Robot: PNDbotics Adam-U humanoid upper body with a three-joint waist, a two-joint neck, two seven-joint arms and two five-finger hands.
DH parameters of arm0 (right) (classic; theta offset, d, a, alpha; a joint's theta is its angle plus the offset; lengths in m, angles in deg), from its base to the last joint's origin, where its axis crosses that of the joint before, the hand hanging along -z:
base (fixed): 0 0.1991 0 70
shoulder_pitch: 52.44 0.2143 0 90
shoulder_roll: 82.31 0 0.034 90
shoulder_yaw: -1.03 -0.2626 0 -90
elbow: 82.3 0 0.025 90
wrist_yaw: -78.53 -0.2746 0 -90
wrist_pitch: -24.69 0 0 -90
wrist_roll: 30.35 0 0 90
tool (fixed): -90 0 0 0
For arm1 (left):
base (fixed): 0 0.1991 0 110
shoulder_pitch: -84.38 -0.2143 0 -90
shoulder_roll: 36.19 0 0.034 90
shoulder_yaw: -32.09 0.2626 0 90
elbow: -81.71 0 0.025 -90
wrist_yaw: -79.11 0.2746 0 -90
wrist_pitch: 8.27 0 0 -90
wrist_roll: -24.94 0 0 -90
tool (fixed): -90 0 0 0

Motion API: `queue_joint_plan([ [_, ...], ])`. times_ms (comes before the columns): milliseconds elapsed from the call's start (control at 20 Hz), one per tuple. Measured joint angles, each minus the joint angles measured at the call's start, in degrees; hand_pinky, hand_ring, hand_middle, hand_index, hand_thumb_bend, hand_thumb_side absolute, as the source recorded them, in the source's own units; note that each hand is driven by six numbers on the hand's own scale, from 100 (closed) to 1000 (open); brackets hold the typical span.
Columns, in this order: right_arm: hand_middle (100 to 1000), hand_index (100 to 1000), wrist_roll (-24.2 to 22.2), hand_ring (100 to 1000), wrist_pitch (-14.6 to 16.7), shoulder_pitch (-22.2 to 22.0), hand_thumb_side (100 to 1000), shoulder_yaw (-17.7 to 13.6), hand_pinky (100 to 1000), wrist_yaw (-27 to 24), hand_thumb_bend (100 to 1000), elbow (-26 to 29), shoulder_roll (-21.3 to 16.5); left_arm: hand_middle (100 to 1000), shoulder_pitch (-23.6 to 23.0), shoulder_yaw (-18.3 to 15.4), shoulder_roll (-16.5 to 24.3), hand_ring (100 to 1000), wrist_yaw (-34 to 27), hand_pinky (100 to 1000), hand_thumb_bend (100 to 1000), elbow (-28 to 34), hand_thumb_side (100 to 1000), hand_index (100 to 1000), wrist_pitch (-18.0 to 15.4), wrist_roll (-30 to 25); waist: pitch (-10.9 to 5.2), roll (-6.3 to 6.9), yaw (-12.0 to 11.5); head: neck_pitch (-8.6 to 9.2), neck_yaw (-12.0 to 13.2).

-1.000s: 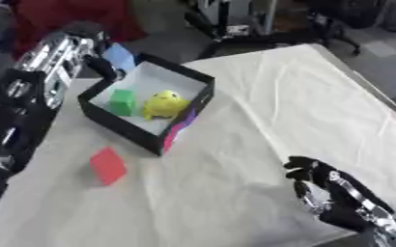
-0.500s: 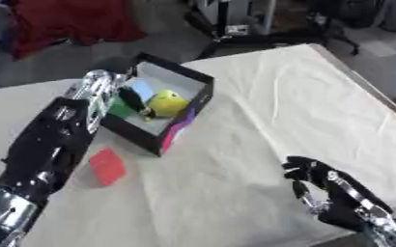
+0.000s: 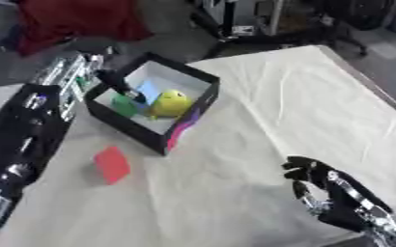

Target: Pick up objects on the table and place them in the box.

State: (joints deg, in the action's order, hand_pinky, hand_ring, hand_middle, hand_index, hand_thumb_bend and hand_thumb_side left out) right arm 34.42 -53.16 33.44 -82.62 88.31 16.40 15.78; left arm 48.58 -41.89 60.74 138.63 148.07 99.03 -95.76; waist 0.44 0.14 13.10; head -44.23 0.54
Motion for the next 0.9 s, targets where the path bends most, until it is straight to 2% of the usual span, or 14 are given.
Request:
queue_joint_plan([
  [200,801,908,0.05,792,-0.03,-0.03,453,-0.02,858,0.04,100,-0.01,0.00,777,-0.58,0.43,2.85,734,-2.18,770,1000,5.77,529,863,1.04,-2.91,0.00,0.02,-0.13,0.00,0.18],
  [300,801,908,0.24,792,-0.08,-0.39,453,-0.37,858,0.24,100,-0.03,-0.02,750,-2.02,0.97,3.89,709,-3.18,761,1000,7.94,511,855,0.81,-3.30,0.00,0.03,-1.20,0.00,0.19],
  [550,801,907,0.57,792,-0.07,-0.41,451,-0.58,858,0.58,100,-0.04,-0.04,708,-8.81,2.33,10.19,668,-7.03,735,1000,14.62,396,850,-2.52,-5.61,0.00,0.03,-1.13,0.00,0.53],
  [700,801,908,0.60,793,-0.08,-0.36,451,-0.67,858,0.61,100,-0.04,-0.15,700,-13.28,4.00,13.20,660,-9.73,727,983,19.11,376,849,-5.11,-8.06,0.00,0.03,-1.12,0.00,0.55],
  [900,801,908,0.60,793,-0.08,-0.07,451,-0.67,858,0.77,100,-0.04,-0.33,705,-19.16,7.04,15.54,664,-13.42,722,951,24.81,353,852,-4.88,-11.58,0.00,0.04,-0.71,0.00,0.02],
])
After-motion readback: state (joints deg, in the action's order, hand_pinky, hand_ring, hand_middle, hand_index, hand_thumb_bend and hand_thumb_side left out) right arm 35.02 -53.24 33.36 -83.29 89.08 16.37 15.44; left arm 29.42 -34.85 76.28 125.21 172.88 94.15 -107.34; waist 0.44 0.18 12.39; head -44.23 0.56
